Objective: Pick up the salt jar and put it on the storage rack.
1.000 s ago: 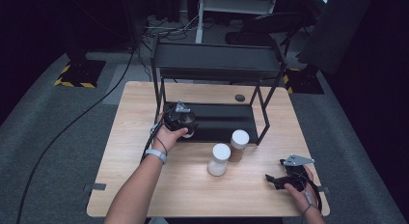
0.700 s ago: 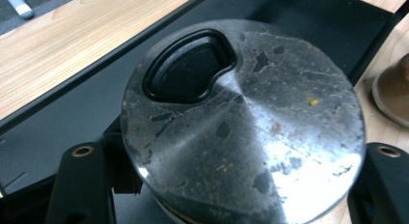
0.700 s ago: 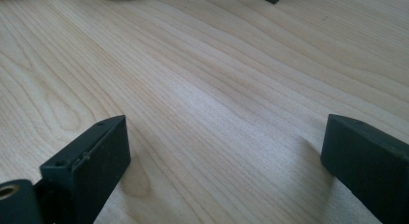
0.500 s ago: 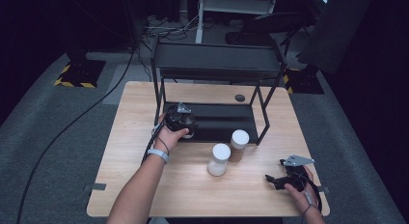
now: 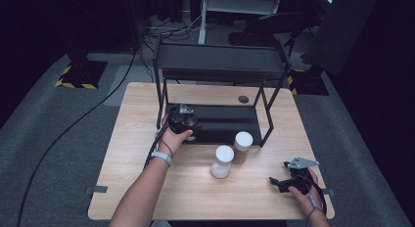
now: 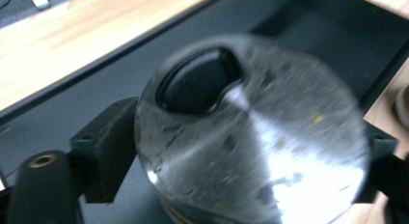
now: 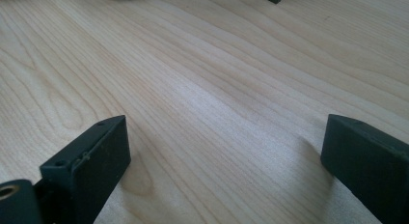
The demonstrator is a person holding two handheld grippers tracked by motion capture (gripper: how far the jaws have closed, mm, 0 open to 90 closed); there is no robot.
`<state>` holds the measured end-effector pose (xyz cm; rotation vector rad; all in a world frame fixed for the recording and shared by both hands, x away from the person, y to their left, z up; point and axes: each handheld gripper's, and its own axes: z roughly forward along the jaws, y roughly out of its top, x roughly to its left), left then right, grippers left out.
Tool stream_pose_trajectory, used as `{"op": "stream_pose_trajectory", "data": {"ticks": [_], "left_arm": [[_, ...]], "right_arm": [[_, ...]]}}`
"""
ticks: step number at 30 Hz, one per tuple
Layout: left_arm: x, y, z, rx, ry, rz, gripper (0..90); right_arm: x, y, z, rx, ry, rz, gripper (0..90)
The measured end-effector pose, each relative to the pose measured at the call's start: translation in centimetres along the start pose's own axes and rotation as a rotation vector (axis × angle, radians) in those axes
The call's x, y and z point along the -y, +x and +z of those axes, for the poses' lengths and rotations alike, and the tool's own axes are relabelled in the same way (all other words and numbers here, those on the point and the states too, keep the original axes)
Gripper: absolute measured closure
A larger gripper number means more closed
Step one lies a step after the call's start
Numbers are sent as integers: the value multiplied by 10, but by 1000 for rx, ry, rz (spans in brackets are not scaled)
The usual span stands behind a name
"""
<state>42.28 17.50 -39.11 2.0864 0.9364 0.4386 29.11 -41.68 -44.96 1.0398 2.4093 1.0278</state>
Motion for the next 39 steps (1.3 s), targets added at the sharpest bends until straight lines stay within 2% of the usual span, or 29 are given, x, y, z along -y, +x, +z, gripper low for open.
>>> {"op": "stream_pose_trajectory", "data": {"ticks": [5, 12, 19, 30, 39], "left_arm": [[1, -5, -15, -4, -50, 14, 114], [4, -8, -51, -6, -123, 17, 106], [9, -16, -85, -30, -132, 52, 106], [30, -17, -126, -41, -140, 50, 106], [52, -15, -149, -39, -125, 46, 106]], "right_arm": [[0, 0, 0, 1, 0, 0, 33], [0, 1, 0, 2, 1, 2, 33], [0, 1, 0, 1, 1, 2, 33], [0, -1, 0, -4, 1, -2, 31], [-1, -5, 0, -20, 3, -16, 29]]}}
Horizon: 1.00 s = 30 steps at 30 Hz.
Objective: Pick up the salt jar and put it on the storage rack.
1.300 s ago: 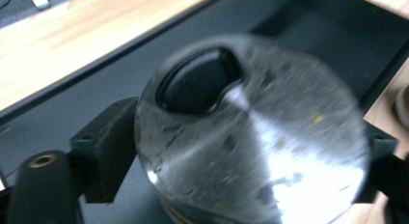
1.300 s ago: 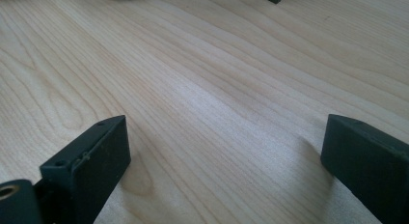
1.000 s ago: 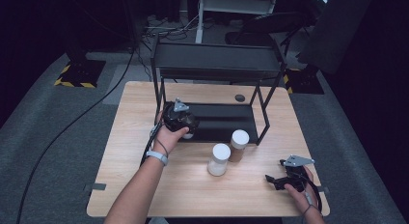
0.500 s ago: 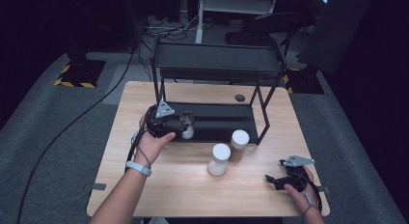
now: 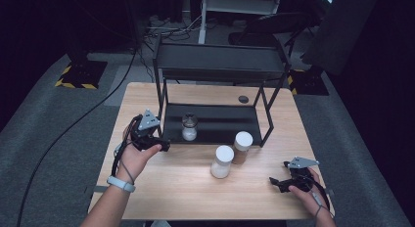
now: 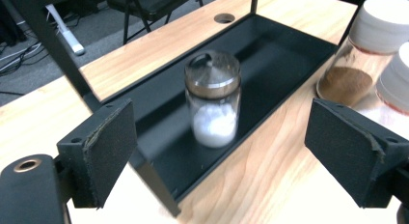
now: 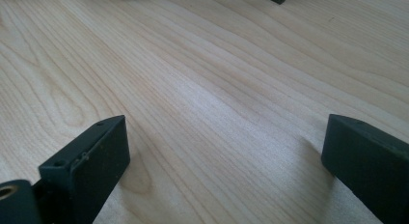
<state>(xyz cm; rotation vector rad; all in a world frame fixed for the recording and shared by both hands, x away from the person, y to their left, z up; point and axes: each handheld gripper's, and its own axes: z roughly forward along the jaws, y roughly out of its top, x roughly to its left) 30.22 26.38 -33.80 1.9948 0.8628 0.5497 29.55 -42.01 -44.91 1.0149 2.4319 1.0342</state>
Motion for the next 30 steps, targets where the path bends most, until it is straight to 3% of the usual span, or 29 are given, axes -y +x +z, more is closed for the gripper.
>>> {"op": "stream_pose_trajectory", "data": {"ticks": [30], "left_arm": [[72, 6, -47, -5, 43, -15, 103]], "right_arm": [[1, -2, 0, -5, -1, -7, 28]]}}
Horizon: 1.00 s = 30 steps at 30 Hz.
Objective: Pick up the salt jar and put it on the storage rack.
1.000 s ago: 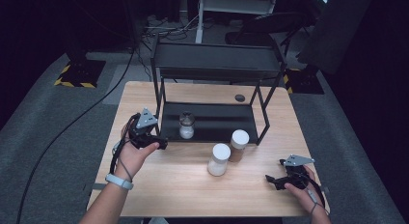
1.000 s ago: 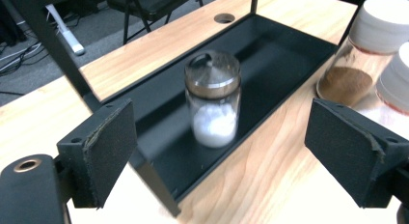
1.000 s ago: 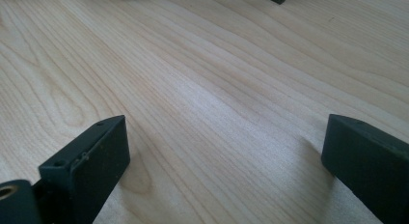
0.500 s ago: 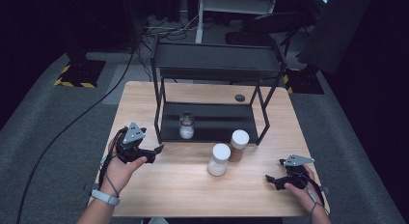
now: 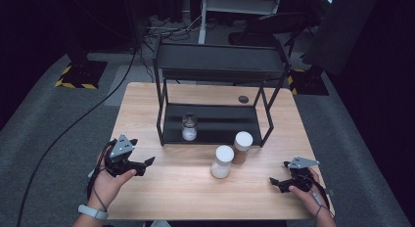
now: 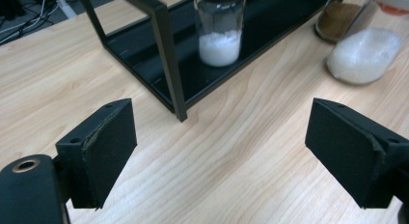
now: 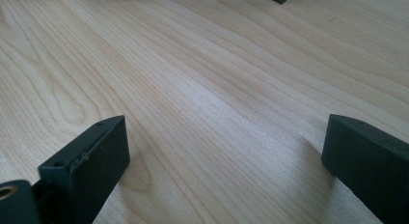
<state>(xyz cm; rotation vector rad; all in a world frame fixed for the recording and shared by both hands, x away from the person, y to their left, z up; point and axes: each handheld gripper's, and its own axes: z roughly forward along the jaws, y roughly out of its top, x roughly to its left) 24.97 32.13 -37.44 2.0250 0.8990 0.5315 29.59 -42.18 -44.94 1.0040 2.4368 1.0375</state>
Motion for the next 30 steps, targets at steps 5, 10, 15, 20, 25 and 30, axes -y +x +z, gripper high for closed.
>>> {"op": "stream_pose_trajectory", "data": {"ticks": [5, 10, 15, 20, 25, 30], "left_arm": [[13, 1, -2, -7, 14, -11, 103], [26, 2, -3, -11, 12, -35, 103], [38, 5, -3, -17, 25, -51, 103], [46, 8, -1, -24, 48, -69, 105], [57, 9, 3, -23, 64, -93, 105], [66, 12, 7, -22, 86, -108, 112]], "right_arm": [[0, 0, 0, 0, 0, 0, 28], [0, 0, 0, 0, 0, 0, 28], [0, 0, 0, 0, 0, 0, 28], [0, 0, 0, 0, 0, 0, 28], [0, 0, 0, 0, 0, 1, 28], [0, 0, 0, 0, 0, 0, 28]]}}
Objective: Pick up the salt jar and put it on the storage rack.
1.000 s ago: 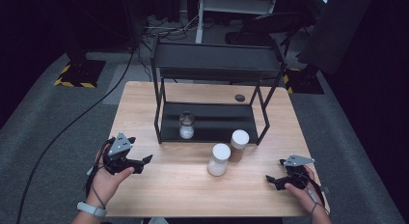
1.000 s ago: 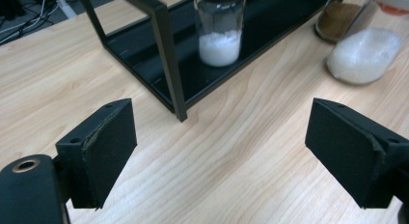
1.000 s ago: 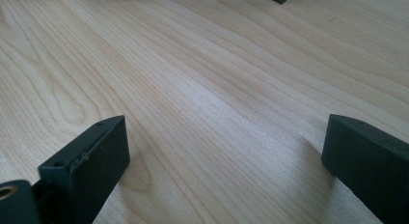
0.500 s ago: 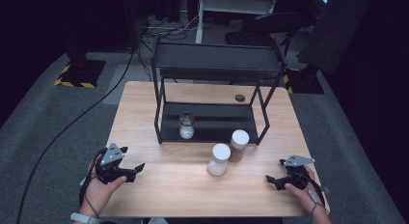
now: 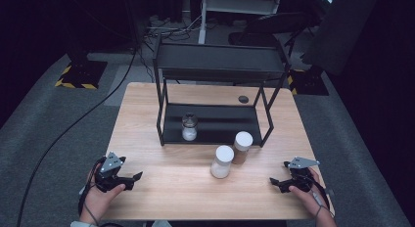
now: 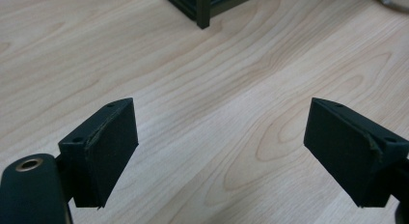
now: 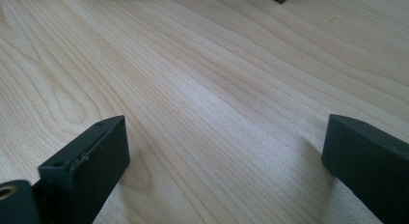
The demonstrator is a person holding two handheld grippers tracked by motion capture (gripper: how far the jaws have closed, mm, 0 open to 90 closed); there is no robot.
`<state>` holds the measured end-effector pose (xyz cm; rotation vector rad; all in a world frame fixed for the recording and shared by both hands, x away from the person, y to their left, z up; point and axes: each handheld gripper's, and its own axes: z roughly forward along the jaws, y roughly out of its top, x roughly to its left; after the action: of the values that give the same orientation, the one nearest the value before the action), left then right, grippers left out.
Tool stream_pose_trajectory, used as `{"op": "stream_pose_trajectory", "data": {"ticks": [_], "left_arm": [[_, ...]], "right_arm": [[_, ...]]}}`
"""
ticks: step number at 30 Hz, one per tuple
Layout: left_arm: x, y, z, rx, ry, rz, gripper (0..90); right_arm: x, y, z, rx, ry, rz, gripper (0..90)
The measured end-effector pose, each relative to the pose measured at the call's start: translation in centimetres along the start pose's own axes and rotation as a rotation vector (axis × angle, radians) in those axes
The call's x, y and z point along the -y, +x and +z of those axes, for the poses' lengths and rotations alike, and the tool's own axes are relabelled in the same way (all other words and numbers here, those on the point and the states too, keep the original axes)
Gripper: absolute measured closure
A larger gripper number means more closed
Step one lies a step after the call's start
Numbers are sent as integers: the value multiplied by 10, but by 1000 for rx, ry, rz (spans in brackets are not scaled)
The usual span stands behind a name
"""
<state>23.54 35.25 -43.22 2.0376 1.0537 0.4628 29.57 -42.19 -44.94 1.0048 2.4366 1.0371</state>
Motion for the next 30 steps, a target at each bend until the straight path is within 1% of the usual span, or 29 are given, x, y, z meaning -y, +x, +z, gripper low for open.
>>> {"op": "stream_pose_trajectory", "data": {"ticks": [4, 8, 11, 16, 19, 21, 22, 23, 25, 30], "left_arm": [[6, 2, 4, -3, 18, -15, 112], [10, 1, 8, -8, 37, -19, 112], [10, 1, 10, -12, 58, -17, 112], [8, 0, 17, -10, 100, -27, 107], [8, -2, 19, -17, 99, -25, 83], [8, -4, 20, -26, 101, -16, 75], [6, -5, 21, -29, 107, -3, 68], [5, -6, 22, -30, 111, -1, 54], [5, -6, 22, -31, 112, -4, 40], [5, -8, 23, -35, 113, -7, 35]], "right_arm": [[0, 0, 0, 0, 0, 0, 28], [0, 0, 0, 0, 0, 0, 28], [0, 0, 0, 0, 0, 0, 28], [0, 0, 0, 0, 0, 0, 28], [0, 0, 0, 0, 0, 0, 28], [0, 0, 0, 0, 0, 0, 28], [0, 0, 0, 0, 0, 0, 28], [0, 0, 0, 0, 0, 0, 28], [0, 0, 0, 0, 0, -1, 28], [0, 0, 0, 0, 0, 0, 28]]}}
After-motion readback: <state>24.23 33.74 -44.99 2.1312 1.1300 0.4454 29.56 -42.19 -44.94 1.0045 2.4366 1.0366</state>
